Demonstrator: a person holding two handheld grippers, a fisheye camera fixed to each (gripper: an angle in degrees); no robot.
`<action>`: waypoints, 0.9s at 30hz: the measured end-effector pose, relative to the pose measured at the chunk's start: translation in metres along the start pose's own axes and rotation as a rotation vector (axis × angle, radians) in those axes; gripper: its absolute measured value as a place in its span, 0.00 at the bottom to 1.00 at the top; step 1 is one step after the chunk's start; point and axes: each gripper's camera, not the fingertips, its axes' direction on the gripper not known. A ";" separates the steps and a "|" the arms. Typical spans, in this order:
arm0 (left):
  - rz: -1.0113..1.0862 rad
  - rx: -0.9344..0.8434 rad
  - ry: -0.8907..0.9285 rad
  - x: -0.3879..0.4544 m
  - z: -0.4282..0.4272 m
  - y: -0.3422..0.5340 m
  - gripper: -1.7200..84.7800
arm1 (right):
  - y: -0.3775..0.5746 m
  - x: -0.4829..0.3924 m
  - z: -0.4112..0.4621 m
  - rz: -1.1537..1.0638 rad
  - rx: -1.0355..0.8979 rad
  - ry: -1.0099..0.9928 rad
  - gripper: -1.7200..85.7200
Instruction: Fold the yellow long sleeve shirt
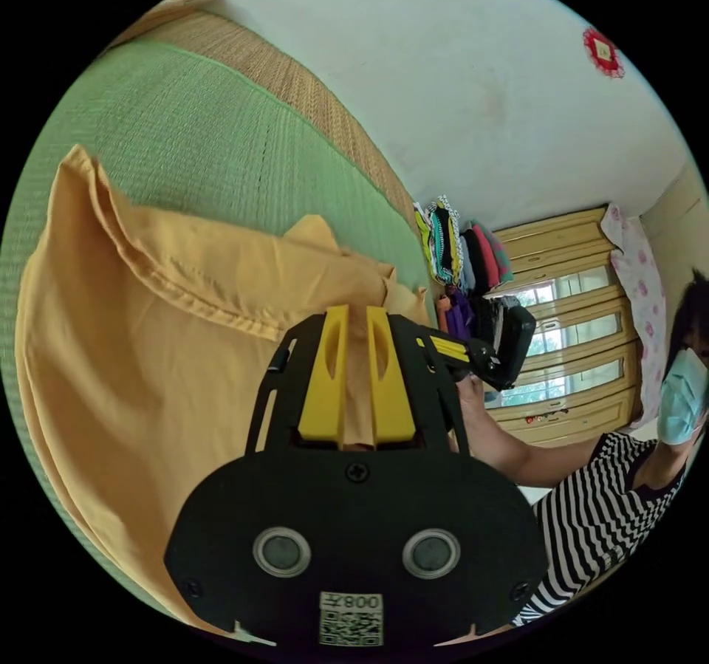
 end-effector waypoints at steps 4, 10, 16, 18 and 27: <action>0.039 0.038 0.015 0.017 -0.007 -0.010 0.06 | -0.019 -0.003 -0.015 -0.014 0.026 0.062 0.02; 0.118 0.037 0.051 0.049 -0.015 -0.001 0.06 | -0.060 -0.005 -0.048 -0.044 0.104 0.118 0.02; 0.105 -0.118 -0.074 0.050 0.002 0.028 0.05 | -0.082 -0.001 -0.069 -0.043 0.120 0.128 0.02; 0.095 -0.131 -0.112 0.048 0.003 0.031 0.05 | -0.073 -0.003 -0.079 -0.044 0.139 0.095 0.02; 0.095 -0.080 -0.138 0.058 0.003 0.025 0.03 | -0.011 -0.045 -0.035 -0.116 -0.049 -0.036 0.02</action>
